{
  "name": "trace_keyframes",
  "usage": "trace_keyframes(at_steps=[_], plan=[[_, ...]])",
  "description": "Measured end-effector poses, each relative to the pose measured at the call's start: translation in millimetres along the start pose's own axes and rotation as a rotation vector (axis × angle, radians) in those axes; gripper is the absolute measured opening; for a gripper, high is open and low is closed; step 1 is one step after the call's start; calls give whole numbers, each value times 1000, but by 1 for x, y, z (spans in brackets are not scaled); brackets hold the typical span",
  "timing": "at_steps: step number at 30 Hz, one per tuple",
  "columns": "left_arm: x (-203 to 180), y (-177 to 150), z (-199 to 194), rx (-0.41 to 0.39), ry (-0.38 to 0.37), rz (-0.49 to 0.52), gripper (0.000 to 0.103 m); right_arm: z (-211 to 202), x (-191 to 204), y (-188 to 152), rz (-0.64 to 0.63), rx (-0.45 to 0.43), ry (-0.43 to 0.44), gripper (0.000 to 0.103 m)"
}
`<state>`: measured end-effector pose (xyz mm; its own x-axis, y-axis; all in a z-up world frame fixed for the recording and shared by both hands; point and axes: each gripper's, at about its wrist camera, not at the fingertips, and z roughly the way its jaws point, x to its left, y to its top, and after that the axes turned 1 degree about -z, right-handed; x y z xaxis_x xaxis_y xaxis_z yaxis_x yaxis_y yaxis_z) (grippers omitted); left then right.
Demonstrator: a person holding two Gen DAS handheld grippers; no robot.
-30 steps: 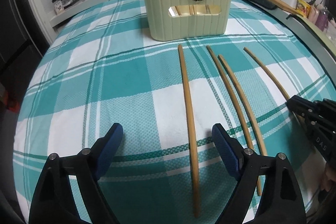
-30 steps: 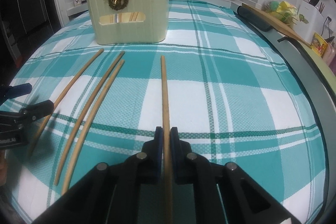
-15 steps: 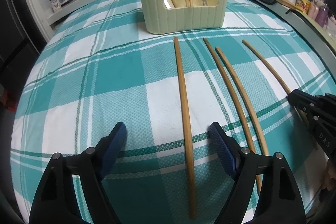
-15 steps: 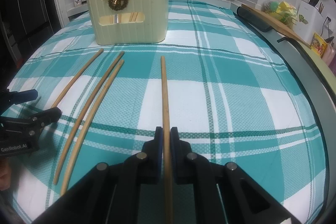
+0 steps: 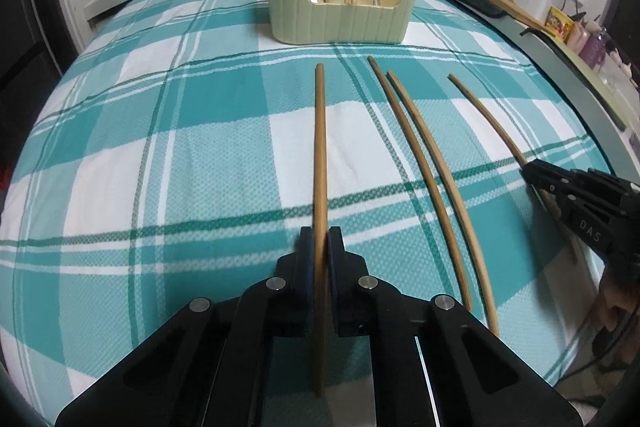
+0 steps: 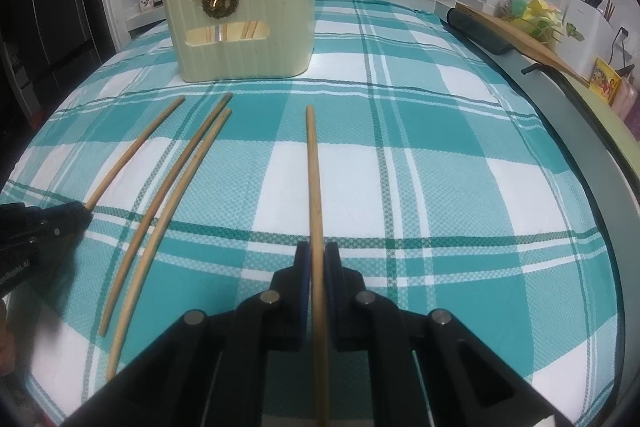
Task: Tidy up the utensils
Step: 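Open both tools and reposition them over the chopsticks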
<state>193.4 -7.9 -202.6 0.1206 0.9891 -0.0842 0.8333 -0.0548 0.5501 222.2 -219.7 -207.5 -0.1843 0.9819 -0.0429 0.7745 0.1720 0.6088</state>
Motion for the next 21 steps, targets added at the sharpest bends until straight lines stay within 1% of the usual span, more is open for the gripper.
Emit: trace_keyframes(at_steps=[6, 8, 9, 10, 11, 12, 14, 18, 19, 21], plan=[[5, -34, -25, 27, -25, 24, 6, -15, -12, -18, -15, 25, -2, 7], [5, -38, -30, 31, -32, 31, 10, -22, -16, -25, -10, 31, -2, 7], [5, -39, -32, 36, -43, 32, 21, -24, -19, -28, 1, 33, 1, 7], [6, -38, -34, 37, -51, 34, 36, -26, -22, -29, 19, 31, 9, 8], [6, -36, -37, 34, -56, 39, 42, -27, -25, -30, 38, 35, 21, 9], [7, -32, -41, 23, -60, 47, 49, -27, -29, -30, 55, 49, 36, 14], [10, -22, -45, 16, -72, 63, 50, -28, -34, -27, 71, 61, 71, 18], [18, 8, -40, 44, -119, 71, 50, -30, -41, -7, 53, 80, 121, 18], [18, 16, -36, 53, -123, 83, 50, -29, -42, 1, 44, 88, 135, 18], [17, 31, -27, 57, -102, 99, 50, -25, -40, 15, 19, 114, 167, 18]])
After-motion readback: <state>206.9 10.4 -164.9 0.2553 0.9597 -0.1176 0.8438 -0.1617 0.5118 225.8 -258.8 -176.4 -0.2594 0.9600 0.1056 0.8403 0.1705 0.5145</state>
